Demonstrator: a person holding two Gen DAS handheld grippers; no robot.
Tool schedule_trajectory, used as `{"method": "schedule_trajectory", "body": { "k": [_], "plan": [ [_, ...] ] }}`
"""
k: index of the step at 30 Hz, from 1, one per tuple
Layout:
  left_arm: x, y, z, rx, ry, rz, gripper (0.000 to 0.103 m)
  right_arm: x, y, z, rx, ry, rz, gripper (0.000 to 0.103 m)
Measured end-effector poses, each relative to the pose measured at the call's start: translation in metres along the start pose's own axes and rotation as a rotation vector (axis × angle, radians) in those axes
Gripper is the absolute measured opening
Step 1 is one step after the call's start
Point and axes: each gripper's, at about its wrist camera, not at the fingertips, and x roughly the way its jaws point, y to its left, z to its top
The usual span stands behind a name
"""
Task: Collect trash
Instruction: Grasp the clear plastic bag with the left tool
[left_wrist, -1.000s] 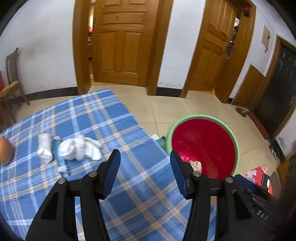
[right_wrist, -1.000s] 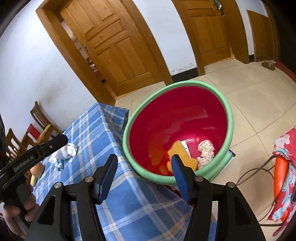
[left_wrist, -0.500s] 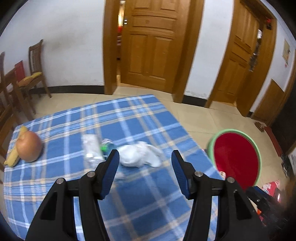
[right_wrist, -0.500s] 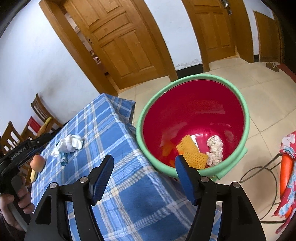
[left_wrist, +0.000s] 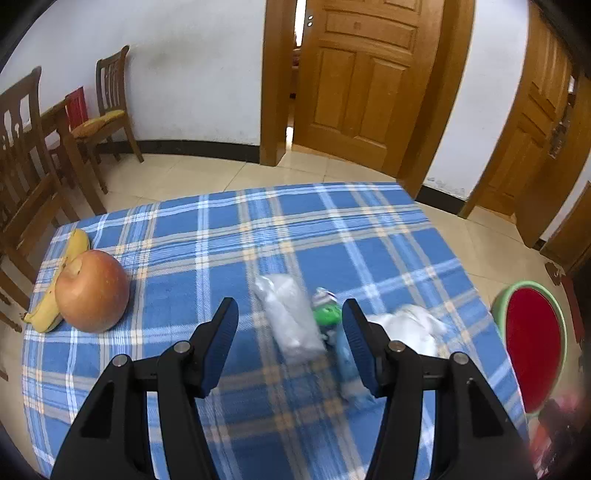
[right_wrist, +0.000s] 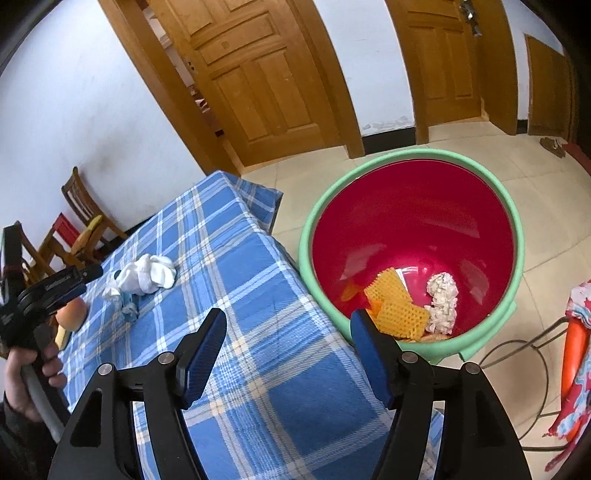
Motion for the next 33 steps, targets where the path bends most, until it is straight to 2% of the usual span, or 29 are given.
{"method": "schedule_trajectory", "body": {
  "k": [8, 10, 14, 22, 33],
  "plan": [
    [0.032, 0.011, 0.001, -0.034, 0.082, -0.021, 0.057, 0.010, 0.009, 0.000, -0.020, 0.023, -0.006, 0.071],
    [0.038, 0.011, 0.001, -0.040, 0.098, -0.026, 0.052, 0.013, 0.011, 0.000, -0.023, 0.027, -0.006, 0.071],
    [0.047, 0.012, -0.002, -0.059, 0.127, -0.083, 0.033, 0.015, 0.013, -0.001, -0.027, 0.035, -0.007, 0.071],
    [0.039, 0.018, -0.008, -0.082, 0.108, -0.119, 0.029, 0.020, 0.025, 0.001, -0.057, 0.045, 0.005, 0.071],
    [-0.001, 0.046, -0.030, -0.150, 0.025, -0.104, 0.029, 0.044, 0.071, 0.009, -0.159, 0.069, 0.059, 0.072]
  ]
}}
